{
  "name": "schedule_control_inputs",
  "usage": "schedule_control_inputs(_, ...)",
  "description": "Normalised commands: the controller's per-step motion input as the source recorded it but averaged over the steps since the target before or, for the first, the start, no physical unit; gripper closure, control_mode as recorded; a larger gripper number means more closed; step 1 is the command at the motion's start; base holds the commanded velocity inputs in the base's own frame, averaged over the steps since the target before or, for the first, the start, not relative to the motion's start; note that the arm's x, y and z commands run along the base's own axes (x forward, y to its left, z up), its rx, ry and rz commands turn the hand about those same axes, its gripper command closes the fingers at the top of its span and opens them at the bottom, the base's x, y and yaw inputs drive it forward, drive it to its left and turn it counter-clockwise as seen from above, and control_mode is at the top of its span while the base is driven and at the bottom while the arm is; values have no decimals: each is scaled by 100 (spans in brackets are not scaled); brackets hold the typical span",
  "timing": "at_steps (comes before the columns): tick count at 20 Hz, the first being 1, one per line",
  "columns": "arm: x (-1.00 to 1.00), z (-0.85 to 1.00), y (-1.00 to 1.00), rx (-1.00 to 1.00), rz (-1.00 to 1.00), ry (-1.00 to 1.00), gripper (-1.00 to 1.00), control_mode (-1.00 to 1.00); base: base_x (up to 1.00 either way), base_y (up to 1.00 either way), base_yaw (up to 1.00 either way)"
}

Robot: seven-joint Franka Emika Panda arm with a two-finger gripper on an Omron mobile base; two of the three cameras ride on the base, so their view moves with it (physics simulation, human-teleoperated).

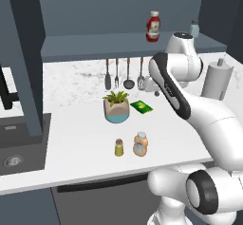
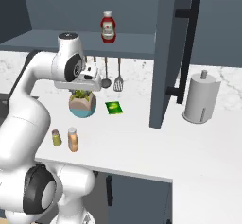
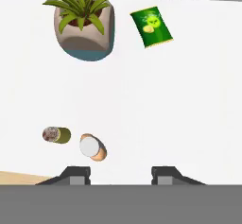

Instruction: Put the shaker and condiment bottle from the counter next to their counterparts in the cabinet.

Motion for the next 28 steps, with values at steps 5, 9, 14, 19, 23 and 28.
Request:
schedule_control_inputs(5,-8,-17,0,0,6,-4,-100,-100,0,0,0)
schedule_control_inputs(9,-28,-18,0,0,24,-22,-100,-100,0,0,0)
schedule_control_inputs(14,-40,-19,0,1,36,-33,-100,-100,0,0,0)
schedule_control_inputs(19,-39,-29,0,0,40,-40,-100,-100,0,0,0)
schedule_control_inputs(23,-27,-42,0,1,51,-38,-100,-100,0,0,0)
schedule_control_inputs(28,-16,-36,0,3,49,-28,-100,-100,0,0,0)
